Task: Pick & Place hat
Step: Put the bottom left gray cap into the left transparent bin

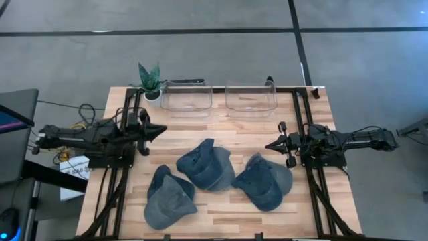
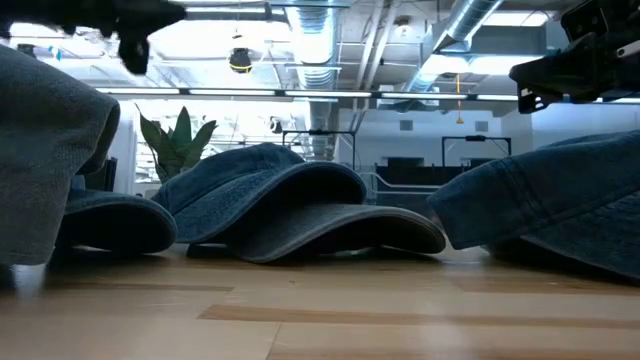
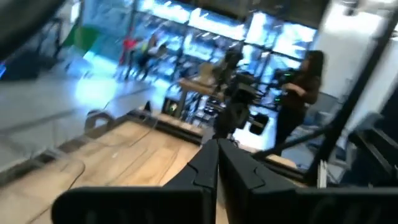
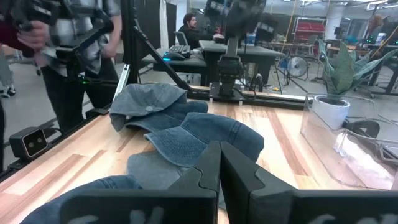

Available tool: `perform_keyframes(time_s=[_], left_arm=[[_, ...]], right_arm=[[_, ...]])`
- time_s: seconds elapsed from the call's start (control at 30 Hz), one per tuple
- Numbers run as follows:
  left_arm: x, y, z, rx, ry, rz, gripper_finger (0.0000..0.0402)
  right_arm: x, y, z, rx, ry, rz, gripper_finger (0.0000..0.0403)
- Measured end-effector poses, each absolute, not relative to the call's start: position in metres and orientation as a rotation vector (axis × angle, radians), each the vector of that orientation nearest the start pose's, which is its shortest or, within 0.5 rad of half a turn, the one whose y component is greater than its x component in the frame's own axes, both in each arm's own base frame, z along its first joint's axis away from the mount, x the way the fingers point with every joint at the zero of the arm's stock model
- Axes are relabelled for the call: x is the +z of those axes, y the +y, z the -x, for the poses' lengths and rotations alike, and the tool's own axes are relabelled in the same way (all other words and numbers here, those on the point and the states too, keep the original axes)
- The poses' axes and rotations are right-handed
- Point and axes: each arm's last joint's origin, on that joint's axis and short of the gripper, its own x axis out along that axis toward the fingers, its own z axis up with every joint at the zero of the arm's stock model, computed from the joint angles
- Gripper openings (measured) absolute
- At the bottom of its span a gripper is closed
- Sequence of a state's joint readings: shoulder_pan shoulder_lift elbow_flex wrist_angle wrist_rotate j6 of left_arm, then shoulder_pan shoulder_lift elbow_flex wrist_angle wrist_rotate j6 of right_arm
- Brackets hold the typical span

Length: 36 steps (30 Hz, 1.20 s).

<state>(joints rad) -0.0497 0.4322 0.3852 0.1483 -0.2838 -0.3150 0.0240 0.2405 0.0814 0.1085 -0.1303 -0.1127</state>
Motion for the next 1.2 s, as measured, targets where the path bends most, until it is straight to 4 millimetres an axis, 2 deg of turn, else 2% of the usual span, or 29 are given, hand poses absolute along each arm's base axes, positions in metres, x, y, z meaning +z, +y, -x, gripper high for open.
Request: perform_keyframes(time_s=[0.1, 0.33, 0.43, 0.57, 0.67, 0.8, 1.0, 1.2], left_arm=[[0.299, 0.002, -0.151, 0.266, -0.034, 0.387, 0.0], [0.352, -0.005, -0.23, 0.259, 0.231, 0.437, 0.0], [0.359, -0.012, -0.258, 0.221, 0.382, 0.492, 0.0], [0.359, -0.026, -0.28, 0.186, 0.563, 0.601, 0.0], [0.349, -0.041, -0.281, 0.19, 0.695, 0.68, 0.0], [0.339, -0.057, -0.269, 0.277, 0.823, 0.742, 0.0], [0.337, -0.076, -0.245, 0.379, 0.902, 0.765, 0.0001], [0.334, -0.097, -0.226, 0.362, 1.003, 0.753, 0.0025]], right_arm=[[0.182, 0.006, -0.111, 0.157, 0.042, 0.11, 0.0], [0.182, 0.006, -0.111, 0.157, 0.042, 0.11, 0.0], [0.182, 0.006, -0.111, 0.157, 0.045, 0.11, 0.0], [0.182, 0.006, -0.111, 0.157, 0.046, 0.109, 0.0], [0.182, 0.006, -0.111, 0.157, 0.046, 0.11, 0.0], [0.182, 0.006, -0.111, 0.158, 0.046, 0.11, 0.0], [0.182, 0.006, -0.111, 0.157, 0.046, 0.109, 0.0], [0.182, 0.006, -0.111, 0.157, 0.046, 0.11, 0.0]])
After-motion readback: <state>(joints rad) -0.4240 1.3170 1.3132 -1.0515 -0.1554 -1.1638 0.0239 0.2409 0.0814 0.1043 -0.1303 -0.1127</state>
